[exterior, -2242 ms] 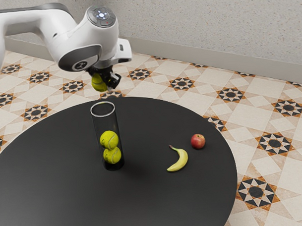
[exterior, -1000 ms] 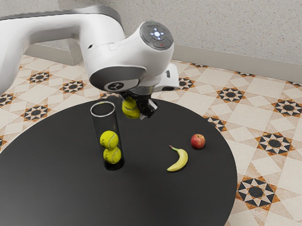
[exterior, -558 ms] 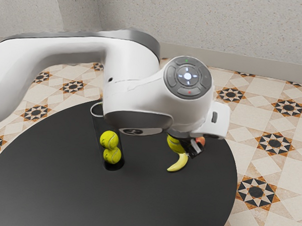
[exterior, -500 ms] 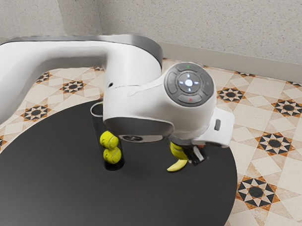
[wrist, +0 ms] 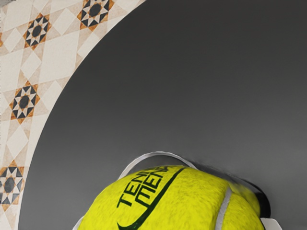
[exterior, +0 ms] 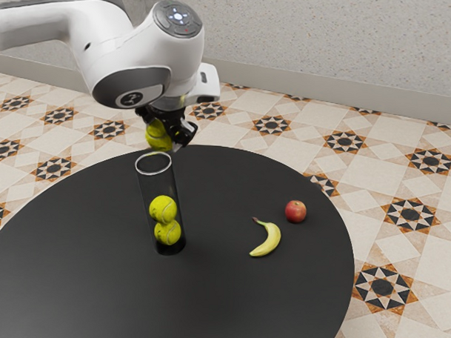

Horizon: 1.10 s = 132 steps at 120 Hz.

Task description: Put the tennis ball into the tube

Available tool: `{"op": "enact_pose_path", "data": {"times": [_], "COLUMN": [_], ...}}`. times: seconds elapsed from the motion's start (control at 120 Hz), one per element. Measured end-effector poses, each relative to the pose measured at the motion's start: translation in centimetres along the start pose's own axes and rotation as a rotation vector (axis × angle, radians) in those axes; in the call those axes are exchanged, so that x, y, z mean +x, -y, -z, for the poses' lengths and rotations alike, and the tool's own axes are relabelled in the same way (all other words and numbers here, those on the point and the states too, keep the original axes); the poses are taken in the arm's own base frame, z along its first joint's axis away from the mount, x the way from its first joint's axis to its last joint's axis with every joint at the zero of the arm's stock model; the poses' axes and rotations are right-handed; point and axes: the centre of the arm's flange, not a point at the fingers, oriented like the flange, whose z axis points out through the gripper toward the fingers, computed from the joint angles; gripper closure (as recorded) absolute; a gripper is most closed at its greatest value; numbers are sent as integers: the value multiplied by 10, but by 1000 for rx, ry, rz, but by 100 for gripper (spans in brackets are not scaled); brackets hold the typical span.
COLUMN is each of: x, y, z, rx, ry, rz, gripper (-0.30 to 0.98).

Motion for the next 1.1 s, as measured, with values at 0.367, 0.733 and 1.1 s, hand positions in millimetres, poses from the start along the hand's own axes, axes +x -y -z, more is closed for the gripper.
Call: {"op": "enact_pose_path", "data": {"times": [0.367, 0.733, 1.1], "x": [23, 28, 27], "y": [6, 30, 55], "z": [-29, -66, -75], "rx": [18, -31, -102], "ry": [19, 85, 124], "rz": [4, 45, 61], "gripper": [58, 29, 5]}}
